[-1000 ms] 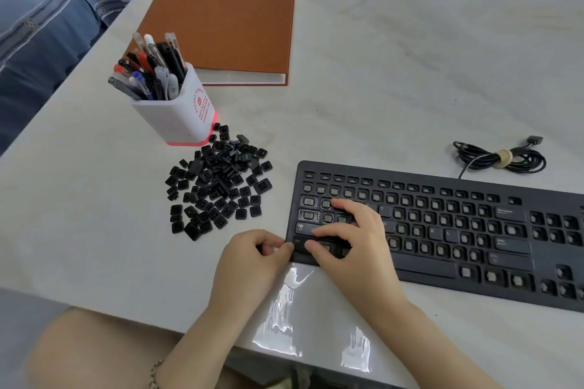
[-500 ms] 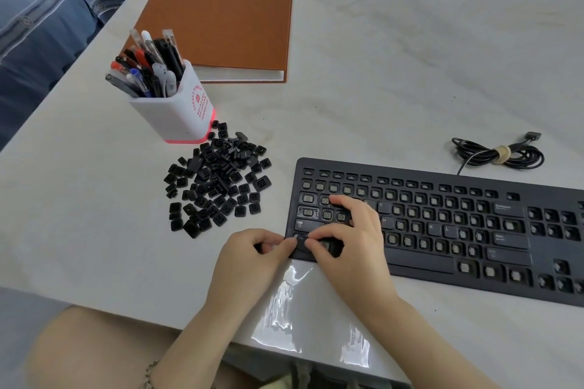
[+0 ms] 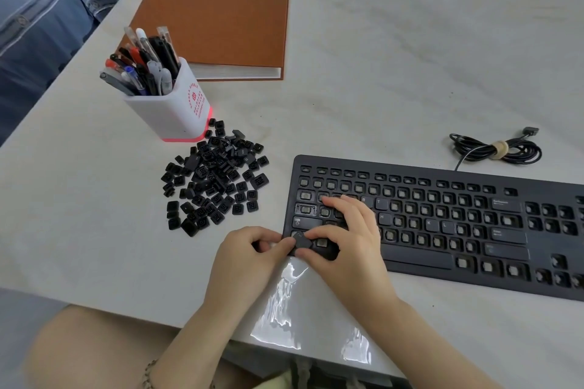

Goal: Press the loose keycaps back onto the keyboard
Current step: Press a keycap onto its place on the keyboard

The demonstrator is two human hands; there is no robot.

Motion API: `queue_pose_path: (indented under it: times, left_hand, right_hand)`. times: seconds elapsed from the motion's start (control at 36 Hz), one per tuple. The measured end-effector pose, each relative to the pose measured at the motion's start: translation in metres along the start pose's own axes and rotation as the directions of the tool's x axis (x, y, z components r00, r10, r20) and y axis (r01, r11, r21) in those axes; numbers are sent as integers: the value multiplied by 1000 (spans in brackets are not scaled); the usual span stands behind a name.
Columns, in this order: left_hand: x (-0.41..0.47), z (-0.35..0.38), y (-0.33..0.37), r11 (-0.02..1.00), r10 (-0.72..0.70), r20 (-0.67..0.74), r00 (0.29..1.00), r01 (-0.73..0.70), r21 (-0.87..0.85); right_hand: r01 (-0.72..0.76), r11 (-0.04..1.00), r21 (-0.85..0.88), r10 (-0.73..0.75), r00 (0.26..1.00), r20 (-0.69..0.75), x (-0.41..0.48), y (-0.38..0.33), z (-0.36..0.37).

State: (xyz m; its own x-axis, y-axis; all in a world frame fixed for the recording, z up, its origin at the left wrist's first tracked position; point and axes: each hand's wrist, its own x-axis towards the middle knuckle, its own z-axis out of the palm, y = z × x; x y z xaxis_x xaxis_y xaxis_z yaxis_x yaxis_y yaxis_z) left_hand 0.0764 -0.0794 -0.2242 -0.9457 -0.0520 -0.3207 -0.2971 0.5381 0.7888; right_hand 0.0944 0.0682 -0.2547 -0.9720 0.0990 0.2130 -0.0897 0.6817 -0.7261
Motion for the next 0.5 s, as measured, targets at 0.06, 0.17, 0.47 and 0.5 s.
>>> queue_pose_path:
  times: [0.06,0.17,0.47,0.5]
  left_hand:
    - [0,0,0,1000,1,5,1000,-1,2]
    - [-1,0,1,1000,-1,5,1000,1,-4]
    - [-1,-1,-1,1000,-6,18,1000,6,-22]
    - [-1,-1,-1,1000,-7,24,1000,7,-21]
  right_hand:
    - [1,1000,-11,-1,1000,-18,0,-1,1]
    - [49,996,-79,-52,998,-37,-1,-1,3]
    - [206,977,-63,-204,978,30,5,8,6]
    - [217,974,-61,-215,976,33,4,9,6]
